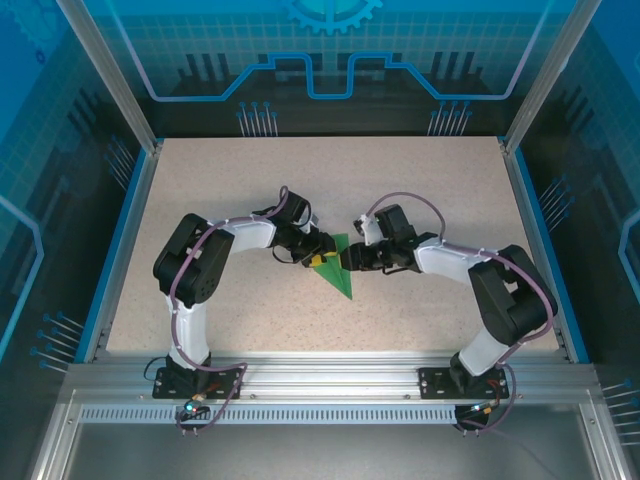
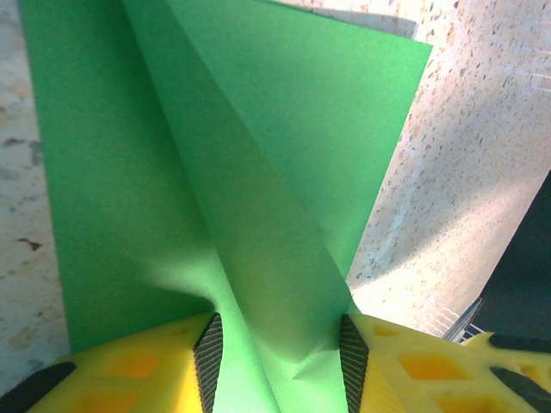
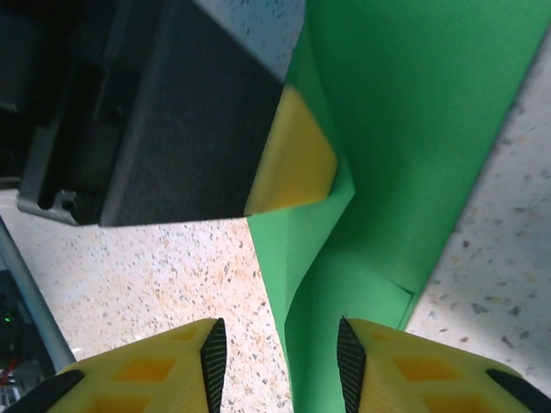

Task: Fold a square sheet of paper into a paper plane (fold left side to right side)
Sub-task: Fourth fold the wing at the center of the table.

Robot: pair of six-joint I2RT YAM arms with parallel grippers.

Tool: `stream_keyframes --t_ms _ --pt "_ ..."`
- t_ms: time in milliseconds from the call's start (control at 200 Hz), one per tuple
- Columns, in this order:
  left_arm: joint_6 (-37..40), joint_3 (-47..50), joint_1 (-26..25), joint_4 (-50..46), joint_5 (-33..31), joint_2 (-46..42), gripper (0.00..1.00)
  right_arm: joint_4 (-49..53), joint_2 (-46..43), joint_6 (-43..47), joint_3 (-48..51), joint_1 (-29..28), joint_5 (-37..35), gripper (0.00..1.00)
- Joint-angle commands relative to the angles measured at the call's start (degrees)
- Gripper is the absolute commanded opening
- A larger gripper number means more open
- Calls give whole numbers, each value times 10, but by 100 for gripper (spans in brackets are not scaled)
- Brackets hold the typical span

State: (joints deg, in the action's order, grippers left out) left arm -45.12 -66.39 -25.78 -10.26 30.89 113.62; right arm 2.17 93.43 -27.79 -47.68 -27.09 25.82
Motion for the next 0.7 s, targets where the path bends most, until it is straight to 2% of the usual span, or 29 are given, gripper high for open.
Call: stream_keyframes --t_ms 0,420,695 --pt "-7 -8 -4 -31 -15 17 44 -24 16 -28 -2 13 57 41" --pt "-8 -8 -4 -30 -15 16 44 -58 93 -56 -24 4 95 35" --pt "-8 -8 -4 -32 -16 14 44 -30 97 -42 -24 3 76 15"
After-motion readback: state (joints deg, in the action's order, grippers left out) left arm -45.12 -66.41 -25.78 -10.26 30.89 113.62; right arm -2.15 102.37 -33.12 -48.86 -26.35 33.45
